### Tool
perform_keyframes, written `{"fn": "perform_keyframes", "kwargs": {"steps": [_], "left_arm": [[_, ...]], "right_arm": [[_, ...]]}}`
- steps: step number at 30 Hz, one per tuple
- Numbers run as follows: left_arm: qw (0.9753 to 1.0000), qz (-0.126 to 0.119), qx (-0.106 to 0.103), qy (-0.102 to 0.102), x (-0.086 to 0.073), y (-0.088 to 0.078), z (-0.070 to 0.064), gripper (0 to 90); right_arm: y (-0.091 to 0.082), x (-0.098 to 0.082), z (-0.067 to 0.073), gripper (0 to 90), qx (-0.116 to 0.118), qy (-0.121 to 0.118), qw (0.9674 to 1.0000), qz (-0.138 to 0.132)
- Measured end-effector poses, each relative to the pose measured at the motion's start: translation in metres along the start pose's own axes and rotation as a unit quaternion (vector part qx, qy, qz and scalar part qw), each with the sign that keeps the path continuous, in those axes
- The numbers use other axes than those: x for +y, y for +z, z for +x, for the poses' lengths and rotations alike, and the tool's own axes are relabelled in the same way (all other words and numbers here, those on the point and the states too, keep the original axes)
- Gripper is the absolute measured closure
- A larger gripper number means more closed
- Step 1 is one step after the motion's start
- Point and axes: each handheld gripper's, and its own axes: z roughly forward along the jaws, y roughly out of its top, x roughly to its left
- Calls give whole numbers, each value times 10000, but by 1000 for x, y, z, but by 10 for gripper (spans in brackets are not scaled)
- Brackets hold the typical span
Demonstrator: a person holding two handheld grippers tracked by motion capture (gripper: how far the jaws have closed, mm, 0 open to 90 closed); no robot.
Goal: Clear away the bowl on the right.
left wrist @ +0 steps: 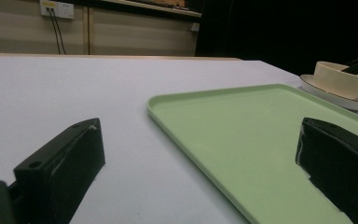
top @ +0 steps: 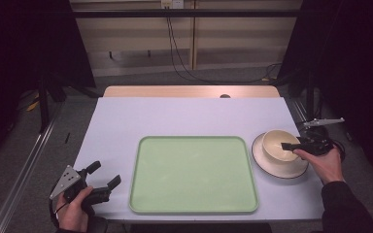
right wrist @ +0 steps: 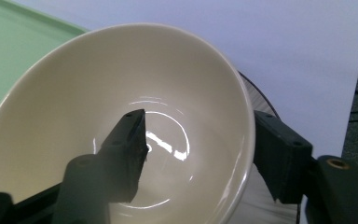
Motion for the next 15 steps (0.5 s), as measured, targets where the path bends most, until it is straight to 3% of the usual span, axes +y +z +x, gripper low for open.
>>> {"fn": "perform_keyframes", "kwargs": {"steps": [4,9,15], "left_arm": [[10000,1,-14,10,0,0,0,12],[10000,5,-3,1,0,0,0,13],[10000,20,4,31,0,0,0,13]], "right_arm": [[5,0,-1,426,-29,45,9999,155],[8,-1,-4,481,105,101,9996,239],[9,0,-8,623,100,151,9993,331]]}}
